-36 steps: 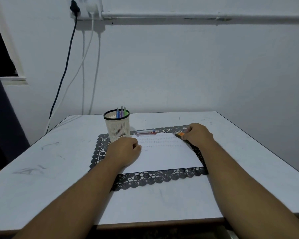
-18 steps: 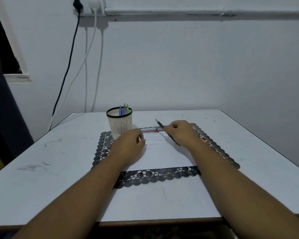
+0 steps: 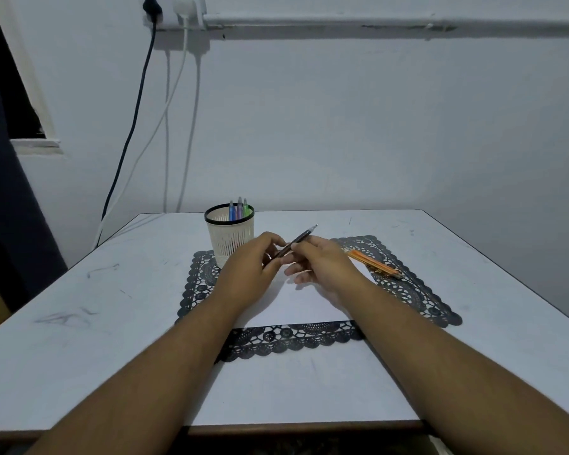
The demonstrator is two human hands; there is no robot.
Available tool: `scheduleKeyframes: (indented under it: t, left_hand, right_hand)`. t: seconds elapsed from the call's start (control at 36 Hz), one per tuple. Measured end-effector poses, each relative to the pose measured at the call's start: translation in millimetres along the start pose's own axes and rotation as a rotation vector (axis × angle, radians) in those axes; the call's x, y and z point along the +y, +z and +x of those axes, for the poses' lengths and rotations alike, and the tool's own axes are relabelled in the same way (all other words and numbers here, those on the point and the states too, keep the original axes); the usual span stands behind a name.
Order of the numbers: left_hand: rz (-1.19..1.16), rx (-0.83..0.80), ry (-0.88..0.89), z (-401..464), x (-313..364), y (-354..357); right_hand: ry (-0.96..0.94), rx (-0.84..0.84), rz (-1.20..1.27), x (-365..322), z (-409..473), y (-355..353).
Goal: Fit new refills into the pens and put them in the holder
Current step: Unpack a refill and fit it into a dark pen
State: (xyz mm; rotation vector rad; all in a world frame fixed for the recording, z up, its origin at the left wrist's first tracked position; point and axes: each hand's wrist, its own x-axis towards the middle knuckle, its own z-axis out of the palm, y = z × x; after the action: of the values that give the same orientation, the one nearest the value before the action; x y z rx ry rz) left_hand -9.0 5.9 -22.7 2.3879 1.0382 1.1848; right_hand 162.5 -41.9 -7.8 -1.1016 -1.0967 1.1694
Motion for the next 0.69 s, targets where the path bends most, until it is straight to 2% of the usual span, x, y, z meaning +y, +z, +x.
scheduleKeyframes:
  t: [0.06, 0.22, 0.36, 0.47, 0.69]
  left_hand:
    - [0.035, -0.007, -0.004, 1, -1, -1]
    - [0.083, -0.038, -0.036, 1, -1, -2]
    - [0.096, -0.065, -0.058, 1, -5, 1]
    - [0.225, -0.075, 0.002, -2, -5, 5]
    - [0.142, -0.081, -0.046, -1, -2, 1]
  right_hand:
    - [0.014, 0.004, -0.003, 1, 1, -2]
    - [-0.067, 0.159, 0.087, -4, 8, -12]
    - [-0.077, 0.123, 0.112, -1, 6, -11]
    - [-0.082, 0.044, 0.156, 1, 4, -2]
    - [-0.068, 0.074, 0.152, 0, 8, -11]
